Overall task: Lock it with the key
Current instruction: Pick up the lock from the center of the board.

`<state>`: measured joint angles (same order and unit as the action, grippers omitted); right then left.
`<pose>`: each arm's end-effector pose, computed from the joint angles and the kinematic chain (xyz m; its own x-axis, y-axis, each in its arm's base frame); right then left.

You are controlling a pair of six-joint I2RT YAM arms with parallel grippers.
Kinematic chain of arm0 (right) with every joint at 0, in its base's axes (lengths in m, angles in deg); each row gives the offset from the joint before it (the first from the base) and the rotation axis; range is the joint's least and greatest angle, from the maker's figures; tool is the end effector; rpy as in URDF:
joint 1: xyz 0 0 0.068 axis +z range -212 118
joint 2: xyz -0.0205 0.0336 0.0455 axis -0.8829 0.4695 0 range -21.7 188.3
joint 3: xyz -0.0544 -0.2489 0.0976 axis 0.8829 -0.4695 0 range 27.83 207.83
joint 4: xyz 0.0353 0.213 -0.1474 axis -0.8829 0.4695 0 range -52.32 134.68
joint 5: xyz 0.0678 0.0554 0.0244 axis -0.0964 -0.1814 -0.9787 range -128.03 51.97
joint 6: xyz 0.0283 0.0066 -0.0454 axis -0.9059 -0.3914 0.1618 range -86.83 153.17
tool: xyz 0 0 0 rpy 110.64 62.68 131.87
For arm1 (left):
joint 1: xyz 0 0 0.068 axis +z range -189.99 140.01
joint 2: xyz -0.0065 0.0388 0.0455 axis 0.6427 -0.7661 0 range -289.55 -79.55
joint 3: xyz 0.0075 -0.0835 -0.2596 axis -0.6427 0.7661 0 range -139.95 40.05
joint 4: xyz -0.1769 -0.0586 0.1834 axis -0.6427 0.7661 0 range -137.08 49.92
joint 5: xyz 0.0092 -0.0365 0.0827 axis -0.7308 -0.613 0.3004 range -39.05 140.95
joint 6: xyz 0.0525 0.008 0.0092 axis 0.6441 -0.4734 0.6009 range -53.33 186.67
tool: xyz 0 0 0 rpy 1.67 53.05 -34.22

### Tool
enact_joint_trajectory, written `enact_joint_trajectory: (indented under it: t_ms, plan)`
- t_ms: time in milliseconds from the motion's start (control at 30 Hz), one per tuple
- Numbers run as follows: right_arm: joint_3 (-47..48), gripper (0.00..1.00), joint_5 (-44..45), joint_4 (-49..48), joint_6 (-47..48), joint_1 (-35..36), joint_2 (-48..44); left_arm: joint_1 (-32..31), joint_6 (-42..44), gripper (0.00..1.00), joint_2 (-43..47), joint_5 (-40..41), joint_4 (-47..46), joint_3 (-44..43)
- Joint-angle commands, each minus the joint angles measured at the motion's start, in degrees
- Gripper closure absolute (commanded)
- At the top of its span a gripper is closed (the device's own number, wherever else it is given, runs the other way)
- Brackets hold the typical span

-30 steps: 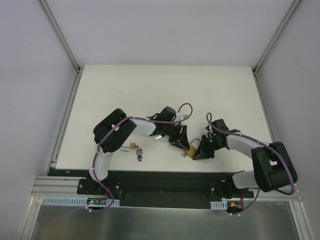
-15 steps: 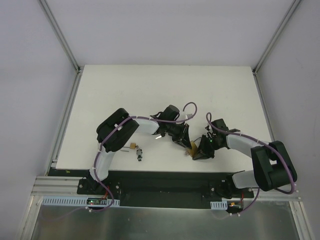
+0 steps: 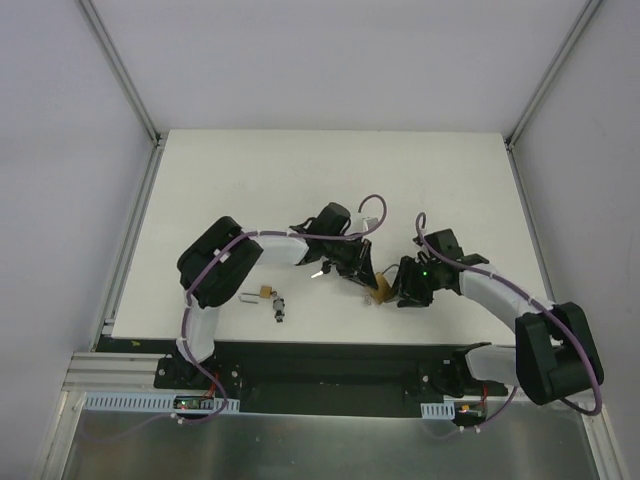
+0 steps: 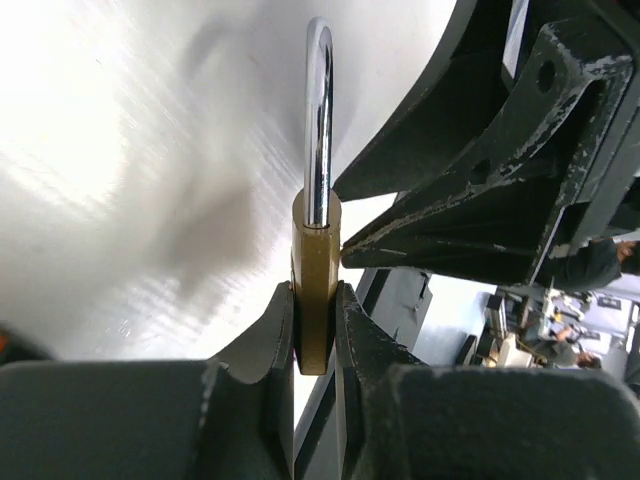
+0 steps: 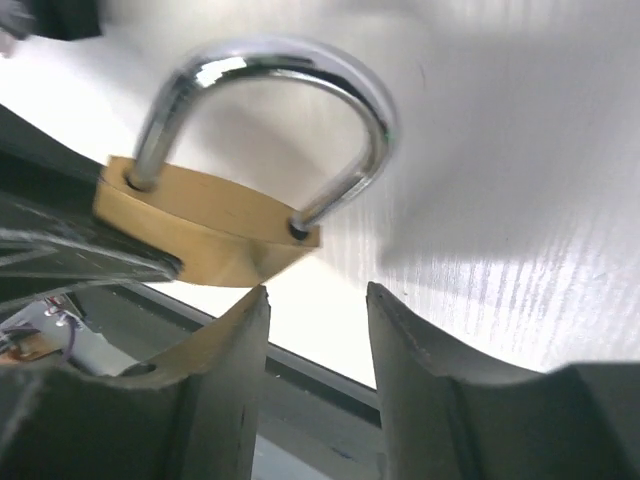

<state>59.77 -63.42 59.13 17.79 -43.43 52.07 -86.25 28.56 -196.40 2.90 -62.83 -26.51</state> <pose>0.2003 0.0834 0.1535 -0.9412 -0.0634 -0.3319 -0.2290 0.8420 0.4885 0.2730 -0.3234 0.1434 -0.8679 0.3102 -0.3879 0.4713 0.2683 -0.8402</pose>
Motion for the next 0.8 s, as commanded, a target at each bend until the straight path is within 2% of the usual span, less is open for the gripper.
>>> enact_joint_trajectory:
  t_ms: [0, 133, 167, 233, 267, 333, 367, 500, 767]
  plan:
    - [3.82, 0.51, 3.86, 2.1, 4.12, -0.55, -5.39, 4.59, 4.18, 1.0, 11.98, -3.18, -3.15, -0.15]
    - [5.75, 0.39, 1.67, 3.07, 6.49, -1.86, -9.08, 8.98, 6.29, 1.0, 17.18, -5.21, -3.06, 2.66]
    - [6.2, 0.31, 1.13, 3.07, 7.63, -2.04, -9.53, 9.6, 7.25, 1.0, 19.1, -5.64, -2.89, 3.1]
    - [7.6, 0.22, -1.23, 2.81, 8.95, -2.48, -11.01, 10.92, 8.83, 1.0, 20.87, -6.79, -0.26, 4.33]
    - [8.04, 0.12, -2.03, 2.54, 10.27, -2.57, -11.55, 12.15, 10.84, 1.0, 22.45, -6.97, 1.4, 4.34]
    - [8.92, 0.0, -4.92, 1.15, 11.33, -2.75, -13.04, 13.3, 12.61, 1.0, 23.77, -9.32, 6.24, 4.69]
    - [9.62, 0.03, -6.33, 0.53, 12.03, -2.75, -13.57, 14.26, 13.66, 1.0, 25.61, -9.95, 6.95, 5.13]
    - [11.21, 0.03, -12.13, -2.9, 14.49, -2.66, -14.89, 15.06, 17.35, 1.0, 30.45, -11.18, 11.52, 7.68]
    - [12.35, 0.03, -23.12, -12.48, 12.57, -2.4, -12.44, 14.97, 24.13, 1.0, 35.73, -15.48, 20.84, 10.23]
